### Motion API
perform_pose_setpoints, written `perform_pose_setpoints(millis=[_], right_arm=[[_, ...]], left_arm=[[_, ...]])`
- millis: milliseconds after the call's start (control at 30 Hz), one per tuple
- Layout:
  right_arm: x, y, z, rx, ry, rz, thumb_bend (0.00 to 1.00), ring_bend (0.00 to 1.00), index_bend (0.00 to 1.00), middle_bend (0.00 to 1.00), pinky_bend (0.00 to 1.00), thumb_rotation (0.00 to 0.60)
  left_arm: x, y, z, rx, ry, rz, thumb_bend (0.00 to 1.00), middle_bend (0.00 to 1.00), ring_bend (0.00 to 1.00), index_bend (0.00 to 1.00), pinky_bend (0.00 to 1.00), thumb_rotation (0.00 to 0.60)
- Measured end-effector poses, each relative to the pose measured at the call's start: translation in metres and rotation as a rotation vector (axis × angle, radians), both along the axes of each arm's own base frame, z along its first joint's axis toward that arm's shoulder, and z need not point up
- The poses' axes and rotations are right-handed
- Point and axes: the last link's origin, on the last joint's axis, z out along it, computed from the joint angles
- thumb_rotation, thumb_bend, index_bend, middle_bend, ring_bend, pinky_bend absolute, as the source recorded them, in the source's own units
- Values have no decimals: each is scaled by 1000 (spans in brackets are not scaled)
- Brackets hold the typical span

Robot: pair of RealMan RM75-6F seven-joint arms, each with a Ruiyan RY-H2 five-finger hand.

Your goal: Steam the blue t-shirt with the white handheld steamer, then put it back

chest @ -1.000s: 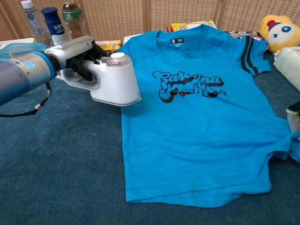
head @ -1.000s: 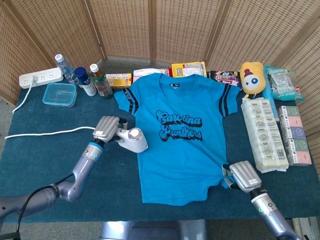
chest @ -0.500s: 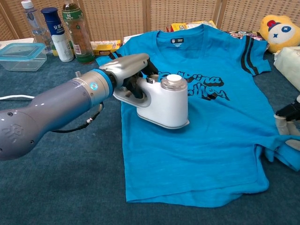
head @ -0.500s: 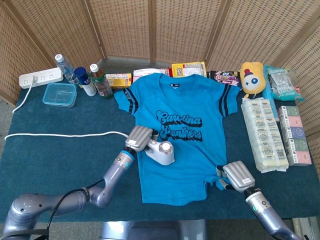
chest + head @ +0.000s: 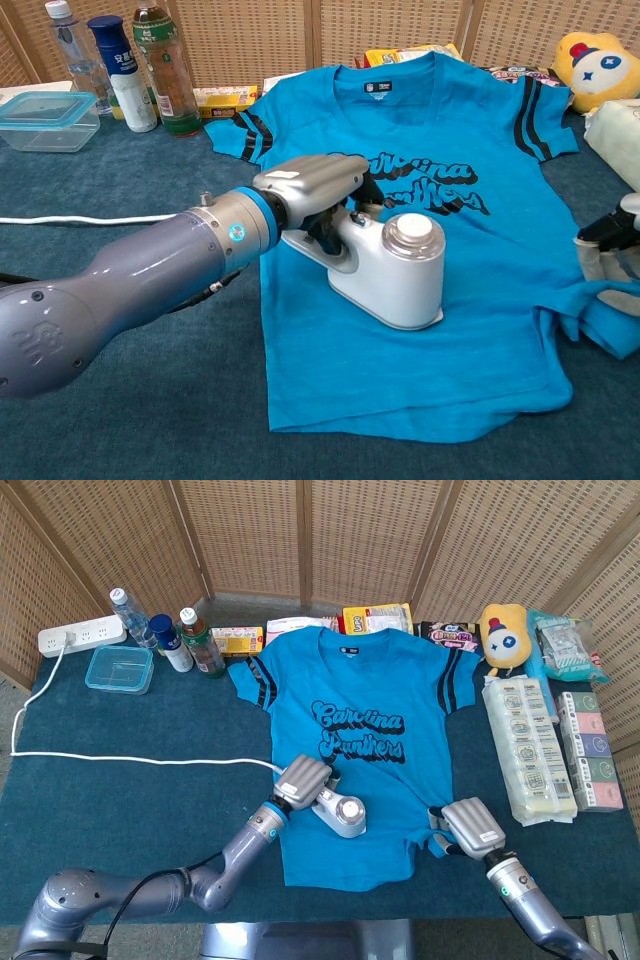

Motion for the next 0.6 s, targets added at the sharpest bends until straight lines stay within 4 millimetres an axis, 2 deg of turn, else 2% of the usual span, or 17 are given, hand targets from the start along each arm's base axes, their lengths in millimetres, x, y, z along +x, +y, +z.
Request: perform_pose_setpoints(millis=[200, 433, 600], right_arm=[[0, 0, -1, 2, -5, -2, 512, 708, 695, 655, 856, 600], [1, 0, -1, 1, -10, 0, 512, 710, 695, 655, 857, 600], [1, 0, -1, -3, -12, -2, 512, 712, 696, 656, 857, 600]], left_arm=[[-3, -16, 6, -25, 10, -65, 478, 802, 726, 777, 733, 600], [-18, -35, 17, -35, 58, -166, 478, 801, 725, 777, 733, 600], [-29, -37, 26, -23, 60, -173, 477, 801, 725, 777, 733, 600]])
